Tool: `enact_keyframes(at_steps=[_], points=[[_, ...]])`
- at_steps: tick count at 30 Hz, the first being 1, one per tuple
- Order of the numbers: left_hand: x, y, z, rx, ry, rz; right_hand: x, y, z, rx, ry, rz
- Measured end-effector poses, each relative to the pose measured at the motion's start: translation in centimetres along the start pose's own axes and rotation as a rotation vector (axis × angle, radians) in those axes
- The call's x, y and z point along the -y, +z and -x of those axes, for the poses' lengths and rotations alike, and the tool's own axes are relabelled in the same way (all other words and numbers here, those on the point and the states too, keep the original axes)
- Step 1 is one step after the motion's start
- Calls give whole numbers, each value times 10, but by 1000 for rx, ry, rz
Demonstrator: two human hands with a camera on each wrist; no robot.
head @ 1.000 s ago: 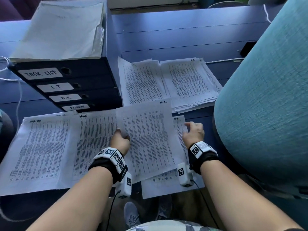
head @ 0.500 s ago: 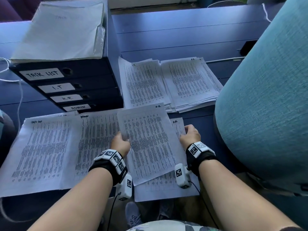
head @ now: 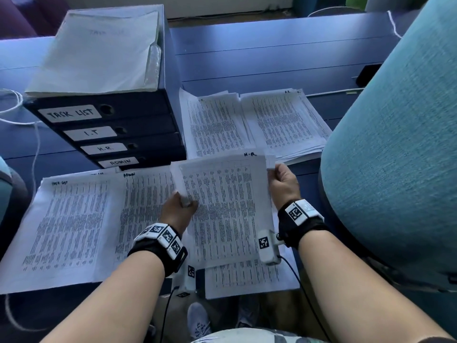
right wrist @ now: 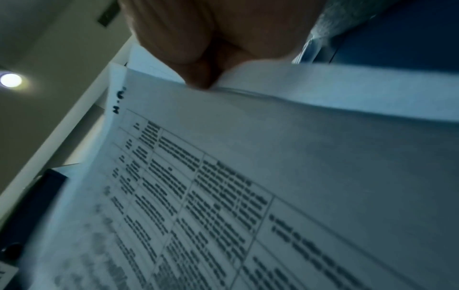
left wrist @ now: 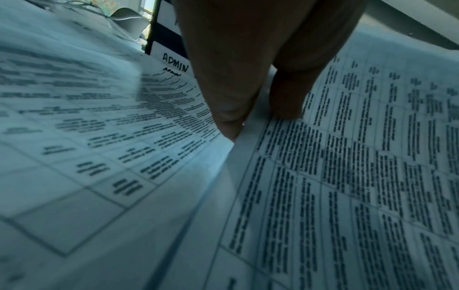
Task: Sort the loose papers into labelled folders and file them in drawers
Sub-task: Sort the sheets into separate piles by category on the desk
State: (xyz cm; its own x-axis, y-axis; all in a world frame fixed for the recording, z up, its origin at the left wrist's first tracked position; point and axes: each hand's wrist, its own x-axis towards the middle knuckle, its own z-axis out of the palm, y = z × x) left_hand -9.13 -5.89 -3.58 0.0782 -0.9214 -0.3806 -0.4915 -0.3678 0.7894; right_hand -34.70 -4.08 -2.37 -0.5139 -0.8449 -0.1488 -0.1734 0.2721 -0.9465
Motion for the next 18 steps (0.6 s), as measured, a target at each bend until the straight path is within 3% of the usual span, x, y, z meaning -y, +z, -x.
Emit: enact_keyframes(at_steps=[3,5,9,11,14,18], points=[[4,-2,0,34,-54,181,-3,0,2,0,-26,73],[8,-3,2,-15,-92,247,-13,-2,1,-16,2,280],[17,-12,-1,56,-265,368,-28,-6,10,-14,233,641],[20,-18,-5,96,-301,279,-29,-5,19,49,300,756],[23,-21,-7,111,-317,166,-32,-1,29,142,270,946],[27,-16,-8,35,-334,296,-30,2,28,163,283,995]])
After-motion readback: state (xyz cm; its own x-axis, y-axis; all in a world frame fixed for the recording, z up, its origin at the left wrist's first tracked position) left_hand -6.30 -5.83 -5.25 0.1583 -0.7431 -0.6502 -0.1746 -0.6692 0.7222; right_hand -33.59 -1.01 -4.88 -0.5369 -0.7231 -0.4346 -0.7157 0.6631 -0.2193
